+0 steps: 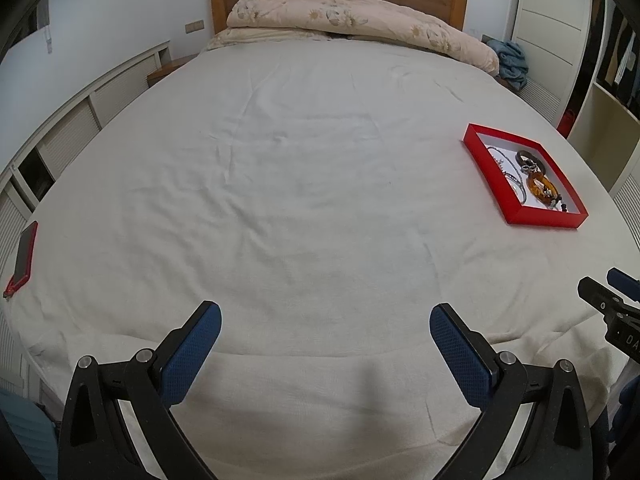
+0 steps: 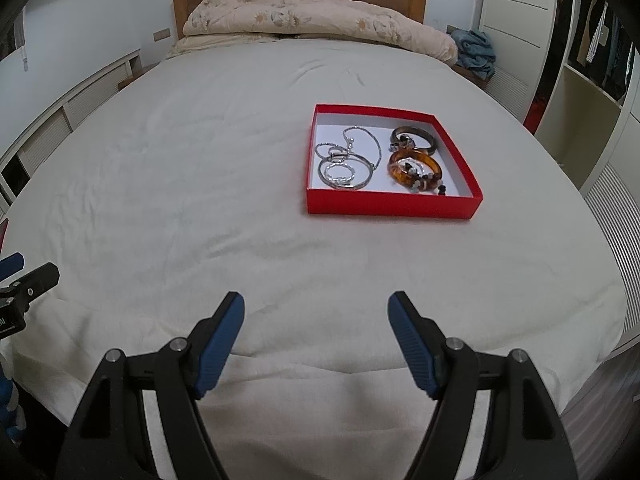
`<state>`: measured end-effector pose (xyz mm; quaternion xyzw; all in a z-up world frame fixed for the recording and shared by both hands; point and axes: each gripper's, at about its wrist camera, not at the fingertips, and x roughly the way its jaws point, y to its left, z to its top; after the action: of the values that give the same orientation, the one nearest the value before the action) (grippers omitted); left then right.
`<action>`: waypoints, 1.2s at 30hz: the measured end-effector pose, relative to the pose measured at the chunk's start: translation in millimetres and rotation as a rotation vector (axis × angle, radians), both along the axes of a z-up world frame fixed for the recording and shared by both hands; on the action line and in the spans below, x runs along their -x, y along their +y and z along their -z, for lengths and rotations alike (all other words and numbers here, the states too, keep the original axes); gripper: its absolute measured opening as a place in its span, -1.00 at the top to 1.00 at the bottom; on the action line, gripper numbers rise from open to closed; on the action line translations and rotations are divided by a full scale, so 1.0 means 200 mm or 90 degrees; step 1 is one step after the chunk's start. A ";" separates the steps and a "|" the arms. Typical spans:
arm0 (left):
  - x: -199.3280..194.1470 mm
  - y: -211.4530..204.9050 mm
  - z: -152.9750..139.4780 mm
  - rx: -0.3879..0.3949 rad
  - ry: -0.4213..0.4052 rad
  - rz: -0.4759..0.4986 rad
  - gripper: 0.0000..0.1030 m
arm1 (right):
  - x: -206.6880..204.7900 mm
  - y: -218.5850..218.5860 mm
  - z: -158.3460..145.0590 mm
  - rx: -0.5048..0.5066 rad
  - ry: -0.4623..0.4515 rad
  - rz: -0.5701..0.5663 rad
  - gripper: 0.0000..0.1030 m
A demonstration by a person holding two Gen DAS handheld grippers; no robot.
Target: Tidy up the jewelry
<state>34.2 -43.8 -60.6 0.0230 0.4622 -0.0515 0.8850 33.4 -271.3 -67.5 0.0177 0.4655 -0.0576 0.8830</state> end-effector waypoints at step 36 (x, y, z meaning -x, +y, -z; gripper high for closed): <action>0.02 0.00 0.01 0.003 0.003 0.002 -0.99 | 0.00 0.01 0.00 0.004 0.004 -0.005 -0.42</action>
<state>30.6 -44.5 -62.7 0.0214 0.4643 -0.0545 0.8837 33.8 -269.5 -67.2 0.0130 0.4683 -0.0554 0.8817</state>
